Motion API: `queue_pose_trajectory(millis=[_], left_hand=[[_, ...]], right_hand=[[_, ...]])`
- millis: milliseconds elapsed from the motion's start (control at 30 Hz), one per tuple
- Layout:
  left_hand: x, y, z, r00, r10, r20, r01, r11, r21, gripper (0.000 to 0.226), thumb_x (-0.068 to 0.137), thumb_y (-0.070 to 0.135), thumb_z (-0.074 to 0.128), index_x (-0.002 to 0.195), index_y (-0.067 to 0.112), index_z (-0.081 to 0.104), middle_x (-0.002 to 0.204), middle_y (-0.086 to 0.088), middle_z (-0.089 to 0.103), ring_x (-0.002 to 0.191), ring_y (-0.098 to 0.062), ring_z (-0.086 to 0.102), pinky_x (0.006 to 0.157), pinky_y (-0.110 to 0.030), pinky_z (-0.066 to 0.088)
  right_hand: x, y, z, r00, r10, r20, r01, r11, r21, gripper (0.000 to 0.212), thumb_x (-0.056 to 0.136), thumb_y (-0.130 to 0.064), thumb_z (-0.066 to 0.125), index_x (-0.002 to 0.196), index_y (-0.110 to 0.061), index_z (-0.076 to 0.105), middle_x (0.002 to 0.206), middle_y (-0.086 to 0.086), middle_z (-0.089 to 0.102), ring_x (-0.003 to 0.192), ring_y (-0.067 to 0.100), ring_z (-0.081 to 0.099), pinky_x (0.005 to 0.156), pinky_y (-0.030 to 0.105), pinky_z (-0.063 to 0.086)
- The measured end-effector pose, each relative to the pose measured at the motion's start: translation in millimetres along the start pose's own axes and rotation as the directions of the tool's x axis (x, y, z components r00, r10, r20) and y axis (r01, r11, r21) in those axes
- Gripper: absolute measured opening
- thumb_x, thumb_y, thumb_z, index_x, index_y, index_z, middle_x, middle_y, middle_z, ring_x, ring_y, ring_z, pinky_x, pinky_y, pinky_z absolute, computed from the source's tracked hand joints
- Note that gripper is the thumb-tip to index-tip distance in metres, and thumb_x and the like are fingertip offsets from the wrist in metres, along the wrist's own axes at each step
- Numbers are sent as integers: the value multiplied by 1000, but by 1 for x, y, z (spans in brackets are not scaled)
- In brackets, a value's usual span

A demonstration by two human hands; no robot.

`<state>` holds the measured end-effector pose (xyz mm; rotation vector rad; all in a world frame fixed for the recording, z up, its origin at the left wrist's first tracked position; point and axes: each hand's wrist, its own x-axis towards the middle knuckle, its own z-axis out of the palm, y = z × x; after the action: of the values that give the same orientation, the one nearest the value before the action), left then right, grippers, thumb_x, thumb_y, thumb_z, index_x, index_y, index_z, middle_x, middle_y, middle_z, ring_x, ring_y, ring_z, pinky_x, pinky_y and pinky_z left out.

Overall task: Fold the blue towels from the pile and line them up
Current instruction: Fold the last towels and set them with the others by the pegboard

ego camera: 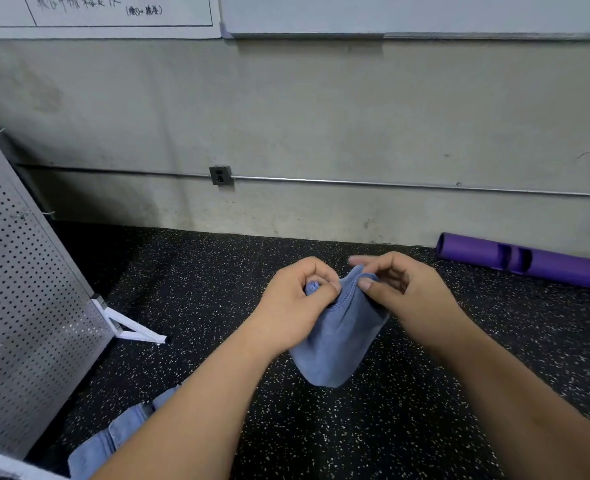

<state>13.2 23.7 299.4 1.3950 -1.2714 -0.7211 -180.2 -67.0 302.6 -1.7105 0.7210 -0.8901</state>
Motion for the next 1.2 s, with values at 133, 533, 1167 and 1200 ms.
queue_pose_trajectory(millis=[133,533,1167,1200], left_hand=[[0,-1,0,1000,5,-16,-5,1000,-4,9,96,8,72,90,15,73,74,12,68,74,-3,61,77,-21,52],[13,-15,-28,867,-192,-461,95,970,-226,32,95,4,50,105,23,74,99,6,66,84,-1,52,73,-22,39],[13,-59,-71,893,11,-450,145,939,310,24,95,10,75,107,30,75,100,16,75,93,3,69,86,-15,52],[12,-59,-72,894,20,-447,159,920,358,22,95,11,75,107,29,75,99,17,74,92,5,67,82,-9,48]], right_hand=[[0,0,-1,997,10,-78,-5,998,59,14,88,1,80,100,-5,75,100,6,81,104,21,77,90,24,59],[6,8,-39,935,100,-341,-28,977,210,37,85,1,83,113,-22,79,95,1,80,88,10,75,81,18,59],[2,26,-67,915,-66,-398,-204,775,-598,13,94,-22,79,99,-33,79,81,-19,72,78,-7,63,67,6,37],[2,26,-68,913,-62,-402,-212,770,-601,11,93,-23,80,98,-33,79,80,-19,72,78,-6,64,67,9,38]])
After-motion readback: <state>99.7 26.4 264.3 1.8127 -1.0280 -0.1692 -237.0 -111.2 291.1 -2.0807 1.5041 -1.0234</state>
